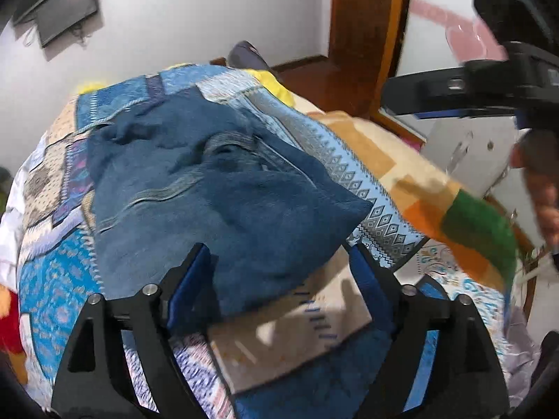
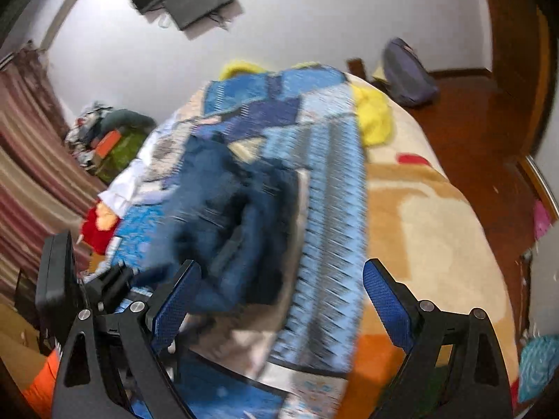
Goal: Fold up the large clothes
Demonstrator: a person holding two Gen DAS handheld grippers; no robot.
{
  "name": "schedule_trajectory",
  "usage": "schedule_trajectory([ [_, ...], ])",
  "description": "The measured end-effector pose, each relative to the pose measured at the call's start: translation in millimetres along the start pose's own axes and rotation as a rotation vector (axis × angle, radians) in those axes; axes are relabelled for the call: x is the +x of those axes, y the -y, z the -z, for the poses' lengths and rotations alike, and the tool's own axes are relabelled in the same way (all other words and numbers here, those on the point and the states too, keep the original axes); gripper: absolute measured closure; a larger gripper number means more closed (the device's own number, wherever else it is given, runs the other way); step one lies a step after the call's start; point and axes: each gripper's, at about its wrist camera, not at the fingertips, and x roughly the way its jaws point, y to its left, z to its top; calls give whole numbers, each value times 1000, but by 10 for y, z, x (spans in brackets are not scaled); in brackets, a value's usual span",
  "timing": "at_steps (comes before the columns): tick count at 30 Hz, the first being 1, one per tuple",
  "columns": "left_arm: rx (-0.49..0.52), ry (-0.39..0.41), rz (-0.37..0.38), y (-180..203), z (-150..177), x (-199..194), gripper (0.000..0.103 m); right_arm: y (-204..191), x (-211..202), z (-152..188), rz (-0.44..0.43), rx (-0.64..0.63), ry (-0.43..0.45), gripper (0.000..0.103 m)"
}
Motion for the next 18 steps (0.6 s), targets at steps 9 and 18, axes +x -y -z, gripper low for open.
schedule_trajectory([
  [9, -166, 64, -165, -933, 107, -345, 7, -720, 520, -191, -56, -97, -40, 6],
  [18, -345, -66, -88, -1429, 547, 274, 0, -569, 1387, 119, 42, -209, -211, 6],
])
